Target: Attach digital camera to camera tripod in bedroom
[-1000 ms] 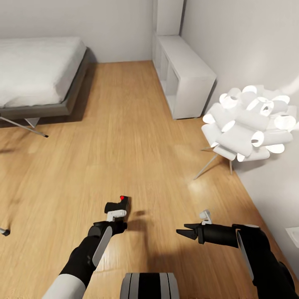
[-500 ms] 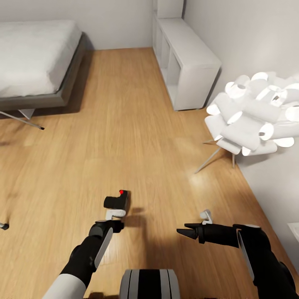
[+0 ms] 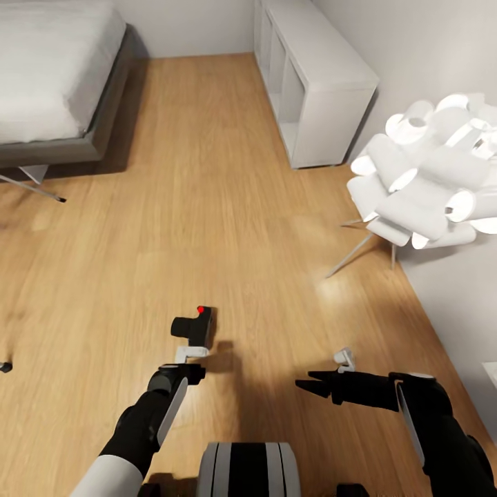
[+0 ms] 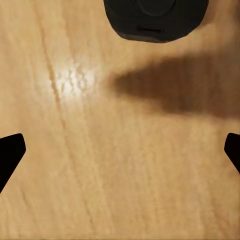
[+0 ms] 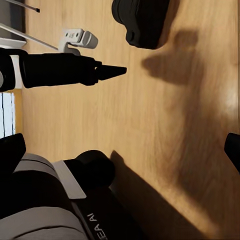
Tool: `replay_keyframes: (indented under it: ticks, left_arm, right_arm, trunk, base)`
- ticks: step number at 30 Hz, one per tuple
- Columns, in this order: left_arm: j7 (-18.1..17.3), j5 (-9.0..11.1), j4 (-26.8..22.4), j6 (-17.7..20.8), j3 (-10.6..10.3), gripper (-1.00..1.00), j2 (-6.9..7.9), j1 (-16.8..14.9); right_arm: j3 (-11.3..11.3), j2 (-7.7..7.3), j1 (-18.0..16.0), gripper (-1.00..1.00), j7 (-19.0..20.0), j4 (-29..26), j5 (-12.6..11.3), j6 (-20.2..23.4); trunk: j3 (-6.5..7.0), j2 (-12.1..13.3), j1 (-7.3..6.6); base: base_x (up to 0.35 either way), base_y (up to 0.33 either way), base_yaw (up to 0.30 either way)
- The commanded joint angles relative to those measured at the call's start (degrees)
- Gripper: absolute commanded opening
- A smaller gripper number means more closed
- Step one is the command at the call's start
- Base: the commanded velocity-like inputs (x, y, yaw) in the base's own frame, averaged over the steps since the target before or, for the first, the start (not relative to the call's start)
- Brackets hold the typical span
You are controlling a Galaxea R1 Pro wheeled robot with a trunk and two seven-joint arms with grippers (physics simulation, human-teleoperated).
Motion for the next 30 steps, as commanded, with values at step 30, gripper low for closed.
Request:
replay_keyframes:
  ticks: [30]
  left_arm:
    - [0.5,0.4,-5.4,0.0,-0.3,1.0,0.1,0.0]
  right_arm:
    - [-0.2,-0.05,0.0,1.0,0.6,-2.9,0.7,2.8]
  trunk:
    - [-3.81,-0.2,0.43]
  base:
    - [0.0,0.0,0.0]
